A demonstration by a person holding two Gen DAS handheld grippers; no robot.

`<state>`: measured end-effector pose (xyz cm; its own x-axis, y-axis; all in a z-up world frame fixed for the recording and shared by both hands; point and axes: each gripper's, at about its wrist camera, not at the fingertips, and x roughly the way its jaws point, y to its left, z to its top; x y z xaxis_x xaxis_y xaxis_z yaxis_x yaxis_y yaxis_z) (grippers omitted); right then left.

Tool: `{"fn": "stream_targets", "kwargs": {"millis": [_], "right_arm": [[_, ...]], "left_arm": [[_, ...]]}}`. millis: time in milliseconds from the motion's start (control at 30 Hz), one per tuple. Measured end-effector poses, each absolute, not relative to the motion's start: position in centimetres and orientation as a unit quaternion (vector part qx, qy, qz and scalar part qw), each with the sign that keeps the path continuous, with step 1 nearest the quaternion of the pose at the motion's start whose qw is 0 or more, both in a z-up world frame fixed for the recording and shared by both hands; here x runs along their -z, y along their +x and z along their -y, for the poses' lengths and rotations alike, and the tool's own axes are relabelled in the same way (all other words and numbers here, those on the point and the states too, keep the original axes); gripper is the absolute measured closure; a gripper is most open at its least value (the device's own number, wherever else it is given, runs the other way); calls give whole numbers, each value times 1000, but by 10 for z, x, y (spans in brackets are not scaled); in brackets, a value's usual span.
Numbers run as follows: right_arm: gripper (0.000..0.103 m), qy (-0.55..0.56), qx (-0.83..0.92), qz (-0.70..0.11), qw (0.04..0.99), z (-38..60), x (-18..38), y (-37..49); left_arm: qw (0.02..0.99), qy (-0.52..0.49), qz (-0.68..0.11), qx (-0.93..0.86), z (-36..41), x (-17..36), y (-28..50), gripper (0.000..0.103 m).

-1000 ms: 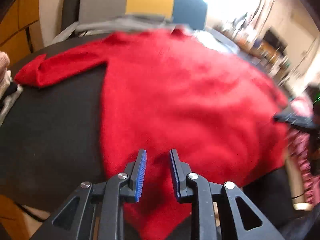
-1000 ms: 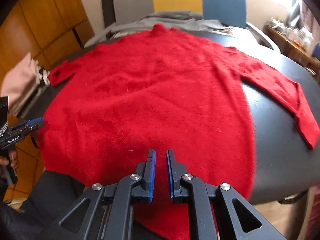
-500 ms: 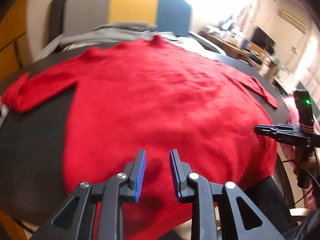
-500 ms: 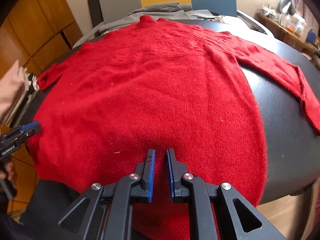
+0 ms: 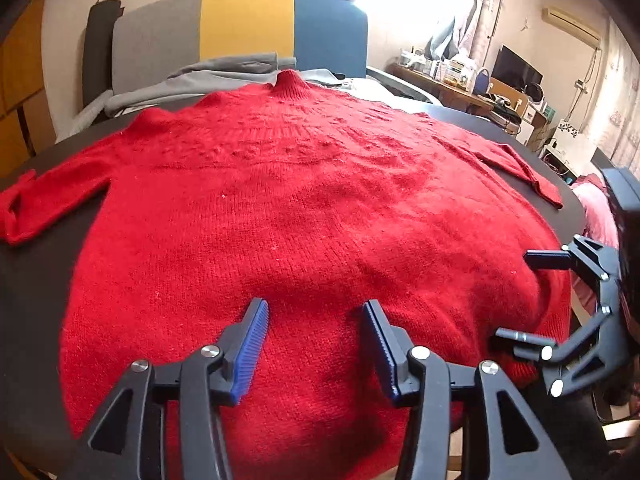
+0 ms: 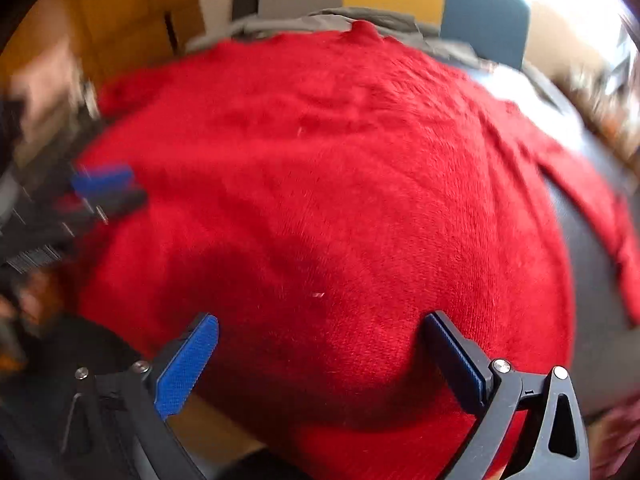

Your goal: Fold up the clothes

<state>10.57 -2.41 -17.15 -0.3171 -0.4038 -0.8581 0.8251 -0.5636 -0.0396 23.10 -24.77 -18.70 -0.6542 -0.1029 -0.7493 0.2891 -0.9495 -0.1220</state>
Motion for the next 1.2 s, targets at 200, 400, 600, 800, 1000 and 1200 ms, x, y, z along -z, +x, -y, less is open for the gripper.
{"fn": "stream_targets", "kwargs": {"millis": [200, 400, 600, 800, 1000, 1200], "right_arm": [[0, 415, 786, -249, 385, 26, 171, 116], [0, 433, 791, -157, 403, -3, 146, 96], [0, 440, 829, -55, 341, -68, 120, 41], [0, 430, 863, -77, 251, -117, 111, -6], [0, 403, 898, -38, 172, -162, 101, -58], [34, 409, 900, -54, 143, -175, 109, -102]], "left_arm": [[106, 407, -117, 900, 248, 173, 226, 50], [100, 375, -84, 918, 248, 142, 206, 50], [100, 410, -82, 903, 253, 157, 163, 50], [108, 430, -112, 889, 260, 184, 156, 49], [110, 412, -100, 899, 255, 187, 163, 46], [119, 410, -103, 898, 252, 187, 160, 39]]}}
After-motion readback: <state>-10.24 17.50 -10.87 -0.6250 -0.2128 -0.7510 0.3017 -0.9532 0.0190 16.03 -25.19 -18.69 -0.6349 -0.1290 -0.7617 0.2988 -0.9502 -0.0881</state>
